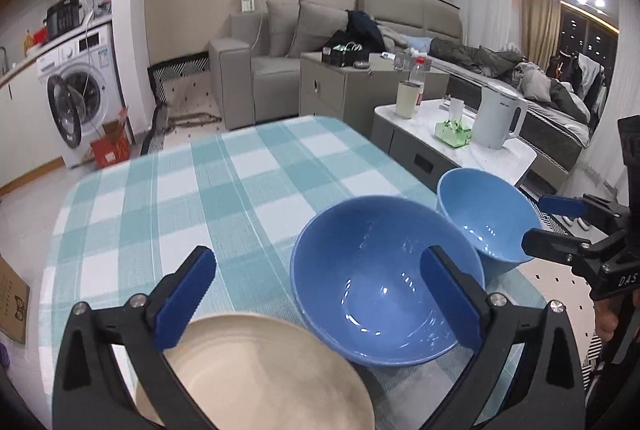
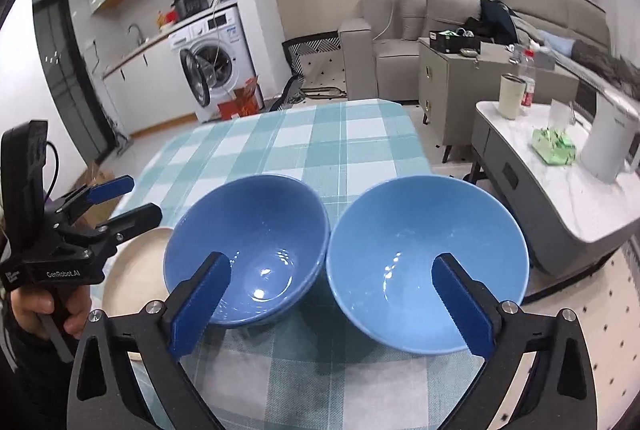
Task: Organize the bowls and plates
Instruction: 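Open both grippers to release the nested dark blue bowl, then move both grippers to the rim of the light blue bowl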
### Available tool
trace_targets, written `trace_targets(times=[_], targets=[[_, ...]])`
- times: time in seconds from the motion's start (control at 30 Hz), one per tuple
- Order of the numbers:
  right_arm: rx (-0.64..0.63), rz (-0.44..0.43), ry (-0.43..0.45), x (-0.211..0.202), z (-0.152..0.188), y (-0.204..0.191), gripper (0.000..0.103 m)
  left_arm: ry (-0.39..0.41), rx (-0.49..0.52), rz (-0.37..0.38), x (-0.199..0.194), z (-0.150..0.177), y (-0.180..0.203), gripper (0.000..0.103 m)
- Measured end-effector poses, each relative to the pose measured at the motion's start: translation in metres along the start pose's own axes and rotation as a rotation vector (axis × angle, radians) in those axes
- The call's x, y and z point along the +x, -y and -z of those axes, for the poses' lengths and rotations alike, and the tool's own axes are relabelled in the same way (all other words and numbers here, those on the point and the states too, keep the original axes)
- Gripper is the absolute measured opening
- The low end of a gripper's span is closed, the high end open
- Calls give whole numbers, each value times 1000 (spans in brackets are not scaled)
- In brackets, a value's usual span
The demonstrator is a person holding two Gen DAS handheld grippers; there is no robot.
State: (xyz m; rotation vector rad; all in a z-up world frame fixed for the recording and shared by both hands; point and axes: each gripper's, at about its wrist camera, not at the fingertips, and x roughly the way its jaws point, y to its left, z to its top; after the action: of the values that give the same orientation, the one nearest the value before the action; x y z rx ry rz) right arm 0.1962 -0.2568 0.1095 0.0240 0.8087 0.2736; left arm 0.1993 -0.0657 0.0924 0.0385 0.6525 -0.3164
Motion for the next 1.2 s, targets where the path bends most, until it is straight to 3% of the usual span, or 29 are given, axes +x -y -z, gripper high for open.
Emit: trace_targets(times=[0.4, 0.7, 1.2], targets=[[122, 182, 80, -37, 6, 35, 102, 17, 60, 76, 0, -22, 38, 103], [181, 156, 125, -58, 9, 52, 102, 15, 101, 100, 11, -37, 66, 103], [299, 162, 67, -37, 19, 95, 102, -42, 138, 104, 45, -54, 96, 103]])
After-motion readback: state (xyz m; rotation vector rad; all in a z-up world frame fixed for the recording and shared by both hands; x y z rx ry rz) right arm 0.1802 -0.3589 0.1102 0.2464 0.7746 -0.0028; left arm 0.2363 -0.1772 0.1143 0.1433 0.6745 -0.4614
